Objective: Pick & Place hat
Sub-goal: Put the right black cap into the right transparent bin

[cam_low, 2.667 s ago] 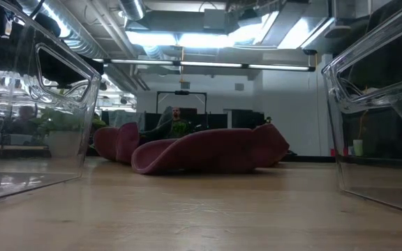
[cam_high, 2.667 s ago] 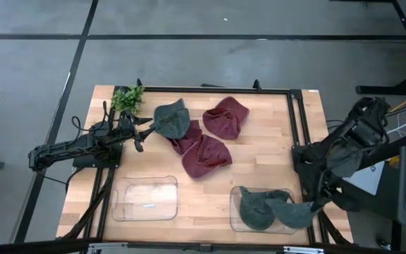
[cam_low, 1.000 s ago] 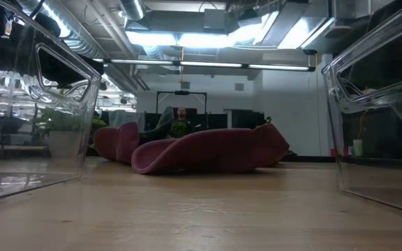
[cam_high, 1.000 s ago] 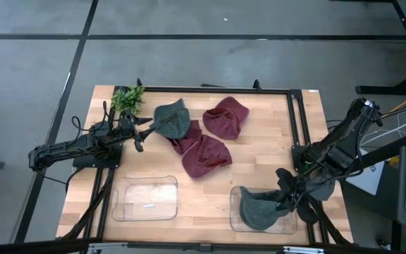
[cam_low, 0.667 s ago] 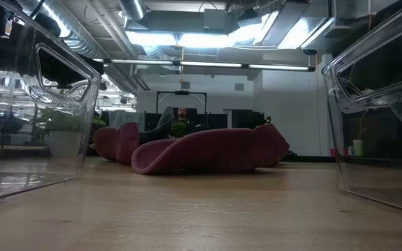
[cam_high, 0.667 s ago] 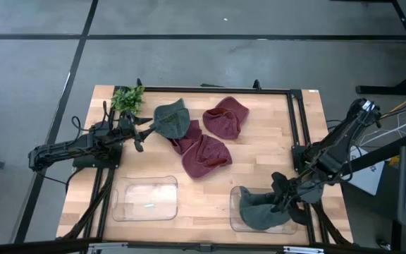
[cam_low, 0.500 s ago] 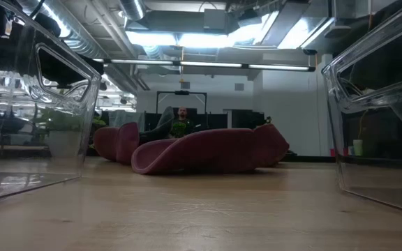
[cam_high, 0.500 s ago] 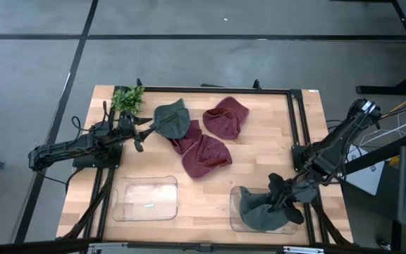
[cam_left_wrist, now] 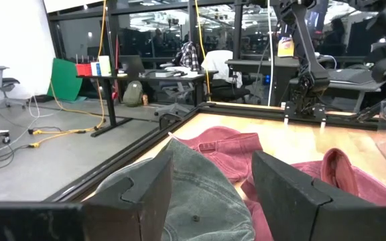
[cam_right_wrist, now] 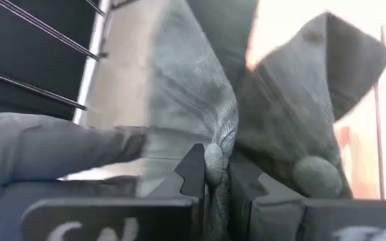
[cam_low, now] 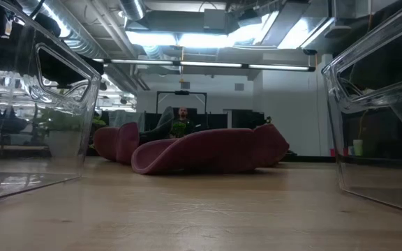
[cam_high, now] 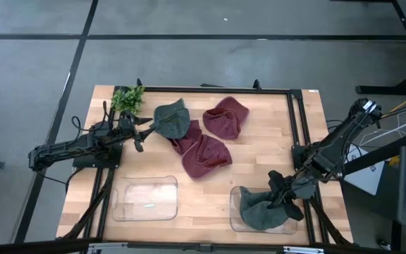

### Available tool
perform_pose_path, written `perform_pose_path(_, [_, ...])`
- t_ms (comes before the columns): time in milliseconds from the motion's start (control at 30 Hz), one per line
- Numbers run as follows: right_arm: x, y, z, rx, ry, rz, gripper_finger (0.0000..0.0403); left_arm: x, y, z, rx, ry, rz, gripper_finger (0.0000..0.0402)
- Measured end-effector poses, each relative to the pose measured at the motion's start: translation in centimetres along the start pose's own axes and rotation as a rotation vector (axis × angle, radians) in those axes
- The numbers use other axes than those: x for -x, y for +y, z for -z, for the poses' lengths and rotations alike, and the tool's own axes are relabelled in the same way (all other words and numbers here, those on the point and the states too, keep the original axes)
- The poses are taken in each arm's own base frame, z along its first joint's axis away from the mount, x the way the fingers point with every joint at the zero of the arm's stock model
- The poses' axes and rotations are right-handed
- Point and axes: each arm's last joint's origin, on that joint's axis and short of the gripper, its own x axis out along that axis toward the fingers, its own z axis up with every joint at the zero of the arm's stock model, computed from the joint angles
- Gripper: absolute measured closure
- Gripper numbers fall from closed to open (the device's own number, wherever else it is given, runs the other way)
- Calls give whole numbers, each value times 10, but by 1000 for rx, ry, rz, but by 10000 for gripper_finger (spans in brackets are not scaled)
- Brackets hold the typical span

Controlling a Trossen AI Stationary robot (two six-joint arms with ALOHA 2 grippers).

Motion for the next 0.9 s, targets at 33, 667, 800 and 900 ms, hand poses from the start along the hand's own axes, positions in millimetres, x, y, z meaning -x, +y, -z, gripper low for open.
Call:
perform_pose_path(33, [4, 2, -2, 3, -7, -7, 376, 0, 0, 0, 0, 0, 0, 203])
perform_pose_path(667, [37, -10, -8, -26, -3, 144, 324, 0, 0, 0, 0, 0, -1, 203])
perform_pose_path(800, [37, -10, -8, -29, -1, 147, 291, 0, 0, 0, 0, 0, -1, 203])
perform_pose_path(900, [37, -12, -8, -23, 8, 163, 261, 0, 0, 0, 0, 0, 0, 203])
